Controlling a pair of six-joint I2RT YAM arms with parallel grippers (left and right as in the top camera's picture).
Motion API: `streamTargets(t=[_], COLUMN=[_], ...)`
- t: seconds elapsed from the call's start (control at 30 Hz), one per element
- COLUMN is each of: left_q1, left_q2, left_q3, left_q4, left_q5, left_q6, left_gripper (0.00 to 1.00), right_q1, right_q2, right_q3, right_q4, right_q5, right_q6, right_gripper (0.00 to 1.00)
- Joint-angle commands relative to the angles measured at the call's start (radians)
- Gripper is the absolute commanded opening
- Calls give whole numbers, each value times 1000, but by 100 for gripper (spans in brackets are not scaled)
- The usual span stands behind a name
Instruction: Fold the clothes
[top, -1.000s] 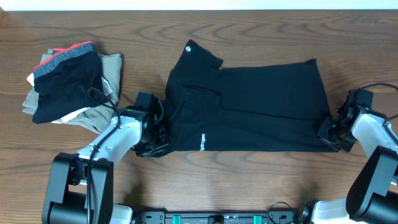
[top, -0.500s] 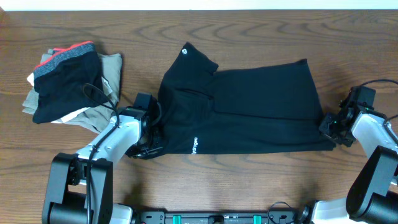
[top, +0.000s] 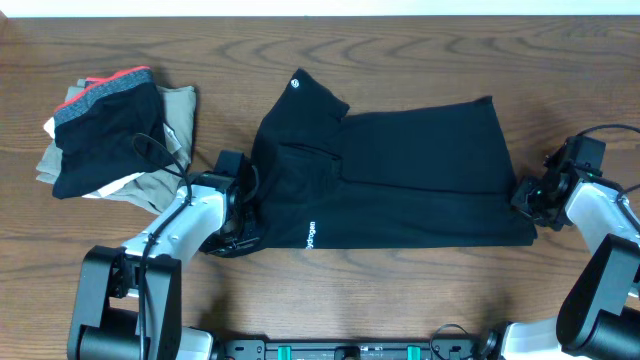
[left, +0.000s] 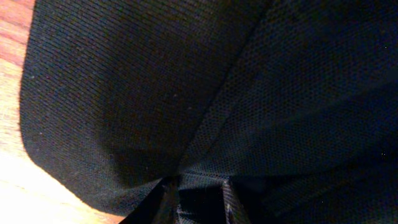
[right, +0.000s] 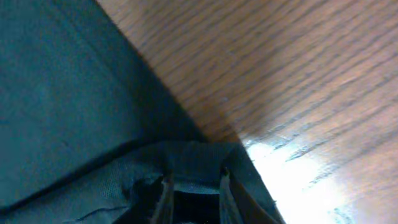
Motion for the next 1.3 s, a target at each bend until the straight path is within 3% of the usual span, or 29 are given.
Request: streamTargets(t=[0.0,0.1,0.2,0.47,0.7,0.87,1.27], left_q1=[14,14,14,14,14,14,14], left_q2=[61,61,61,61,61,61,61], left_q3=[-60,-60,-60,-60,-60,-60,-60], left_q4=[-8,-6,-6,-5,2,3,9], left_q5=[-89,-90,-90,-90,-90,-89,-89], left_q6=[5,5,5,5,5,5,5], left_gripper=[29,29,29,29,29,29,29], right_q1=[-2,-2,-2,-2,-1,-1,-1], right_q2=[3,3,3,-23,-147,-212,-75], right_q3=[0,0,0,34,111,132,129], right_q4=[-1,-5,-10,-34,-43,-42,-40], right_q5=[-49,-49,-49,-101,-263,-277,-241], right_q6=[-21,-21,-21,-40,-89,-93,-110], right_gripper=[17,15,1,1,1,1,2])
